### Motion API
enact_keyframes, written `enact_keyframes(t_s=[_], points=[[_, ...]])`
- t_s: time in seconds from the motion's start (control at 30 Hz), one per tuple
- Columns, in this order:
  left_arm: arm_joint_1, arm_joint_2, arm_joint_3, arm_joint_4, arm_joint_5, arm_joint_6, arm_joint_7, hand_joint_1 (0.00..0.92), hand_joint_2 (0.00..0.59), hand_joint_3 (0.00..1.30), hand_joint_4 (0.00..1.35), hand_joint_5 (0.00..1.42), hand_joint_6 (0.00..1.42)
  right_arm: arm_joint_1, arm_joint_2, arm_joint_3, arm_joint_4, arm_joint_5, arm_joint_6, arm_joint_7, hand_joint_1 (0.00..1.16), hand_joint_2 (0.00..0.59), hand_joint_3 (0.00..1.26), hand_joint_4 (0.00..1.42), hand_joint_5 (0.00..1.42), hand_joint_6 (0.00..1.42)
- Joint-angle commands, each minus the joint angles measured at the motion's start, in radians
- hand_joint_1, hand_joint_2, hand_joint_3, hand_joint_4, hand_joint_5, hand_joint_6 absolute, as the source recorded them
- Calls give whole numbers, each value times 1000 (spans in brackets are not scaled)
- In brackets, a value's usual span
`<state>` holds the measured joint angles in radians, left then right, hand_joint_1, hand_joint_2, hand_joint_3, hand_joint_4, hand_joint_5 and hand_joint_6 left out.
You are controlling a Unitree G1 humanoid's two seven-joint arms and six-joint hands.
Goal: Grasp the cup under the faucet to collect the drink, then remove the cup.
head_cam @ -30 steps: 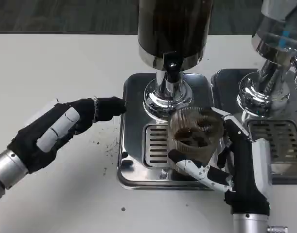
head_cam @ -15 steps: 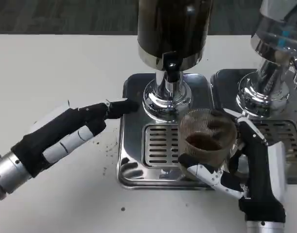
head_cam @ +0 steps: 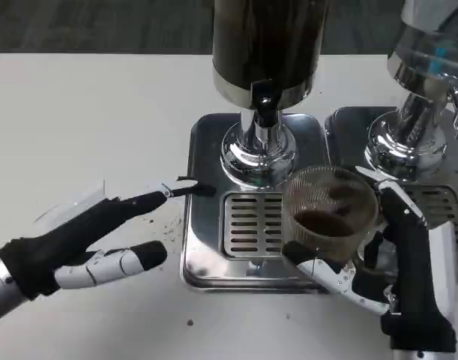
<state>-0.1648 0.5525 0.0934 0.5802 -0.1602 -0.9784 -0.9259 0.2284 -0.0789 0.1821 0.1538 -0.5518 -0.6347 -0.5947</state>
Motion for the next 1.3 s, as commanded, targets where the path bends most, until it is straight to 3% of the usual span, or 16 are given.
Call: enact_keyframes(t_s=[0.03,0.27,0.77,1.3], points=[[31,42,-27,-33,34,-77,25,0,160,159,29,22,48,41,6,-12,-82,16,-22,16,981,107,694,745,922,1303],[61,89,-40,-55,37,-167,65,0,160,138,0,0,36,122,3,-29,-175,18,-22,53,982,107,706,753,929,1316],[142,168,-71,-111,-39,-267,112,0,154,130,0,0,26,250,2,-45,-271,17,-51,81,980,106,725,763,937,1319],[206,242,-68,-166,-1,-372,193,0,143,127,0,0,0,297,12,-53,-328,36,-55,110,980,106,726,773,940,1319]])
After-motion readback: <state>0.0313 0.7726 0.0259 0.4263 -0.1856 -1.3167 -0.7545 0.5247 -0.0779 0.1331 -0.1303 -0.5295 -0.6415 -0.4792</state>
